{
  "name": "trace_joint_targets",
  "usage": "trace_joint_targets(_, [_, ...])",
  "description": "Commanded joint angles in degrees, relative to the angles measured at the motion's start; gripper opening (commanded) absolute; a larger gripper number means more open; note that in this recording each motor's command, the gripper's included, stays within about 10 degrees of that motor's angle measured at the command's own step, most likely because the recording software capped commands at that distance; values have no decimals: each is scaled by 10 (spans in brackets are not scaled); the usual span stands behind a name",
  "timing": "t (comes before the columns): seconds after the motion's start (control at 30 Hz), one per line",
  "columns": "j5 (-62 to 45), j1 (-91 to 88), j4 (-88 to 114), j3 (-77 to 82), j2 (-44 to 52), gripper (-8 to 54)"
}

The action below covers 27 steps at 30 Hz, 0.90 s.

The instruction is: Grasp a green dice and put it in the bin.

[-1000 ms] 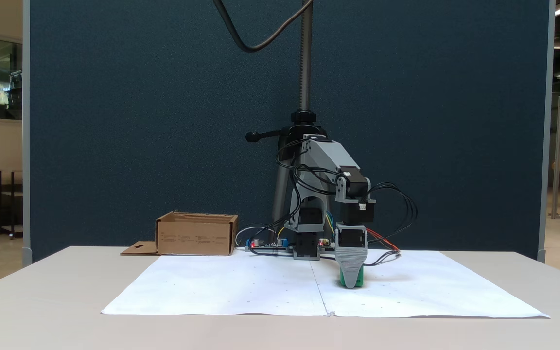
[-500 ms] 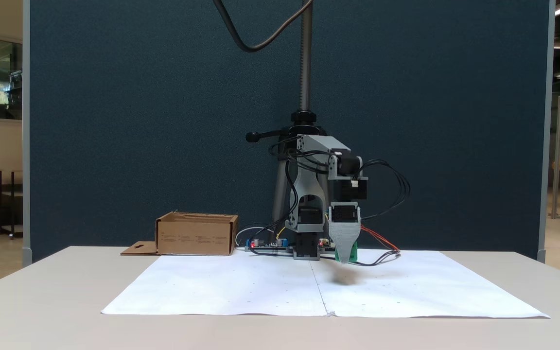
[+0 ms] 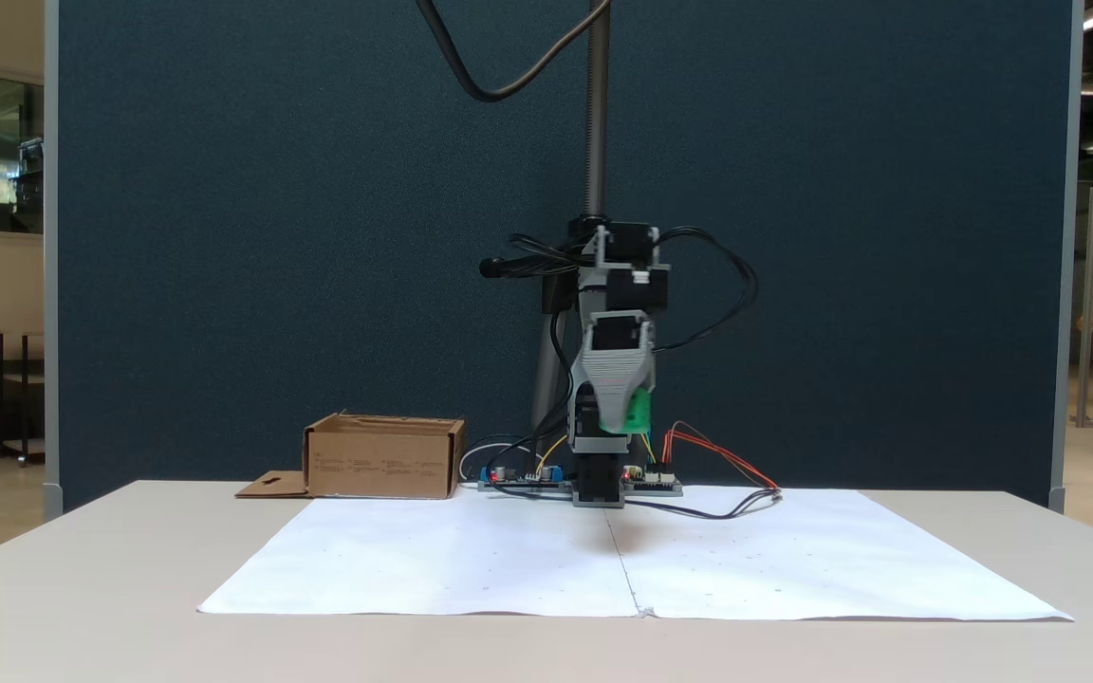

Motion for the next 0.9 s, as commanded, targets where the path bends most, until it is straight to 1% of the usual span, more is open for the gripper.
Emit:
trace_joint_targets(0.0, [-70, 47, 12, -38, 21, 115])
trace_joint_targets(0.13, [-118, 128, 11, -59, 22, 115])
trace_joint_targets(0.47, [-242, 396, 11, -105, 38, 115])
trace_joint_targets(0.53, [-250, 463, 21, -105, 40, 115])
trace_joint_targets(0.87, [-256, 673, 54, -105, 48, 115])
